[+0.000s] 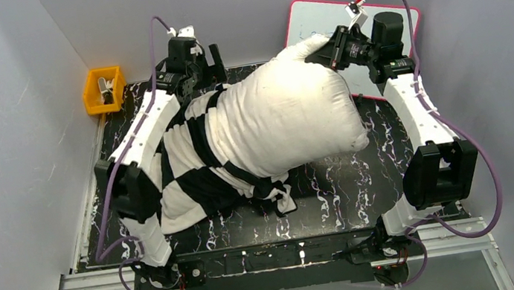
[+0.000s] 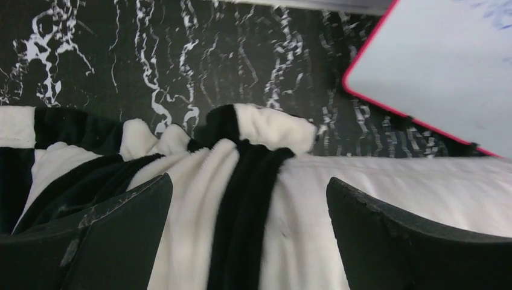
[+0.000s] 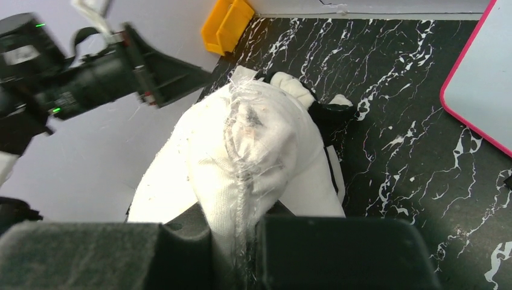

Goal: Remove the pillowcase from the pillow
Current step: Remove the pillow from the pillowcase.

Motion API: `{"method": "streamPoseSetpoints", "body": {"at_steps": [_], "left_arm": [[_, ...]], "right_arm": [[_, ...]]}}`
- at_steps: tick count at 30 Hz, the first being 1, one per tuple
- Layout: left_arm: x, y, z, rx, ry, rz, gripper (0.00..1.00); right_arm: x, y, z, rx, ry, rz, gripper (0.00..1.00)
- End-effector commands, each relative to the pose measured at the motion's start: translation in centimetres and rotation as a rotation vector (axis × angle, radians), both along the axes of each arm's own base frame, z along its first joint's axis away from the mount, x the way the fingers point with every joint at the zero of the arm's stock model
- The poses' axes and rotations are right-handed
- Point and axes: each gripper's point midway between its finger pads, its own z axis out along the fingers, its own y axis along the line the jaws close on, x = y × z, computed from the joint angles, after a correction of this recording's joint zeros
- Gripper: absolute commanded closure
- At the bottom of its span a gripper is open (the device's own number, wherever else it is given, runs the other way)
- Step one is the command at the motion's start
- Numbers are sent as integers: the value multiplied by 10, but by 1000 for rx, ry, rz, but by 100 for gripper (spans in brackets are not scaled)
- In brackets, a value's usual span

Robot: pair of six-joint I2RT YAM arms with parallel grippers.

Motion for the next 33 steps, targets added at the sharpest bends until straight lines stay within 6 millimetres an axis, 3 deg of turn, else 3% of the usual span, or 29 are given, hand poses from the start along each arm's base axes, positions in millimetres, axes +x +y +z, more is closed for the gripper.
{"method": "streamPoseSetpoints", "body": {"at_steps": [1, 4, 7, 11, 14, 18, 20, 25, 27, 29, 31, 33], "left_arm": [[21, 15, -43, 61, 128, -38, 2], [19, 5, -85, 93, 220, -128, 2], [14, 23, -122, 173, 294, -72, 2], [-1, 82, -170, 258, 431, 126, 2], [-25, 139, -199, 291, 517, 317, 2], [-63, 208, -213, 332, 544, 543, 2], [-70, 226, -206, 366, 514, 626, 2], [-69, 253, -167, 471, 435, 746, 2], [-61, 239, -143, 396, 372, 688, 2], [-45, 200, -106, 250, 238, 494, 2], [-44, 136, -56, 71, 84, 176, 2], [-69, 70, -4, -66, -33, -135, 2]], "right_arm": [[-23, 13, 48, 6, -157, 69, 100], [-22, 13, 52, 3, -170, 65, 100], [-19, 13, 59, 6, -184, 67, 100], [-14, 4, 78, 2, -233, 37, 100], [-6, -27, 109, 22, -294, -49, 100], [-7, -78, 161, 96, -389, -142, 100], [-11, -90, 177, 124, -413, -158, 100], [-6, -97, 180, 134, -410, -202, 100], [-7, -92, 172, 141, -391, -191, 100], [-5, -75, 156, 134, -354, -187, 100], [0, -52, 135, 60, -333, -205, 100], [5, -25, 115, -2, -294, -244, 100]]}}
